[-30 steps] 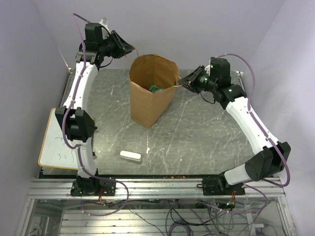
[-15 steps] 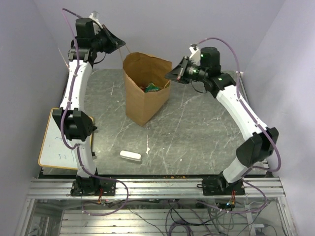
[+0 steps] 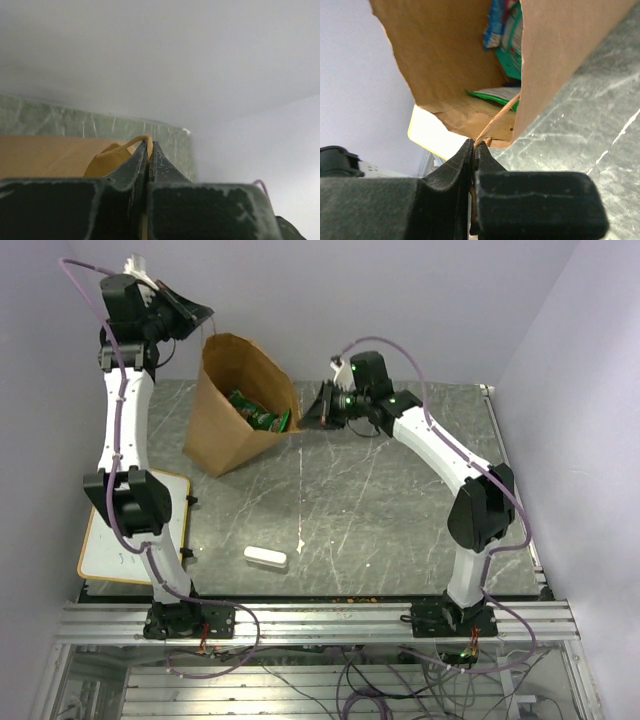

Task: Take the snacks out of the paper bag
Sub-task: Adjust the paper bag at the center of the board.

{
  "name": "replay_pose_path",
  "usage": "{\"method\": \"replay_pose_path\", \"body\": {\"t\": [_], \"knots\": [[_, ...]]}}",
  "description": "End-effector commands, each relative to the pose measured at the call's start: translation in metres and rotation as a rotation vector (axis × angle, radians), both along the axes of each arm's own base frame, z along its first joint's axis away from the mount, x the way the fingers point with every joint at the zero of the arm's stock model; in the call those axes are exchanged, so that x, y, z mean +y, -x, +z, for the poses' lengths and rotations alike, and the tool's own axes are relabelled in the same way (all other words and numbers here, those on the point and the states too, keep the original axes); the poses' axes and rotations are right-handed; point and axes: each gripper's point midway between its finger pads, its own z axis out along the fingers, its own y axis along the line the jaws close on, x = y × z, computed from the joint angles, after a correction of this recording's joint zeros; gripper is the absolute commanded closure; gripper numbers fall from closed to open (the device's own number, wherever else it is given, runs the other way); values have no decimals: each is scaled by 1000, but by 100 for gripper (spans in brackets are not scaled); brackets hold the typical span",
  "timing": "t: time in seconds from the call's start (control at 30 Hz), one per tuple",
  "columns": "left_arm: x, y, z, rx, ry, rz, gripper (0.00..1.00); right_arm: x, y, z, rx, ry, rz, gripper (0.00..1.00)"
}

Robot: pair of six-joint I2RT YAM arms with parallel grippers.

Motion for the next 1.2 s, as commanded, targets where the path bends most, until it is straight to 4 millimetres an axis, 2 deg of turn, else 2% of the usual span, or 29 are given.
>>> {"method": "replay_pose_path", "body": {"t": [0.0,0.1,0.23,0.3,0.4,0.57,0.7,0.77,0.83,0.87,0.97,1.07,1.17], "knots": [[-51,48,16,-52,-51,-127,93,-18,40,2,18,-21,46,100],[-88,77,-3,-6,-94,-190,93,-31,61,-17,44,9,44,100],[-127,118,-6,1,-57,-255,93,-45,92,-32,77,32,40,100],[-141,137,-6,-3,-51,-278,93,-53,104,-38,88,45,27,100],[-155,162,-19,43,-60,-316,93,-59,120,-45,97,51,14,100],[-174,203,-42,104,-46,-383,93,-71,142,-75,140,106,10,100],[-182,221,-51,124,-37,-407,93,-82,155,-90,149,148,9,100],[-190,230,-51,127,-28,-420,93,-88,163,-90,124,166,29,99],[-196,234,-45,99,1,-424,93,-91,169,-82,76,168,53,96],[-198,236,-40,73,12,-421,93,-97,172,-81,61,188,49,94],[-204,238,-41,68,-6,-413,93,-119,174,-91,41,298,6,88],[-207,239,-48,81,-52,-413,93,-134,179,-100,21,384,20,74],[-210,239,-56,119,-40,-410,93,-141,176,-87,-16,446,50,60]]}}
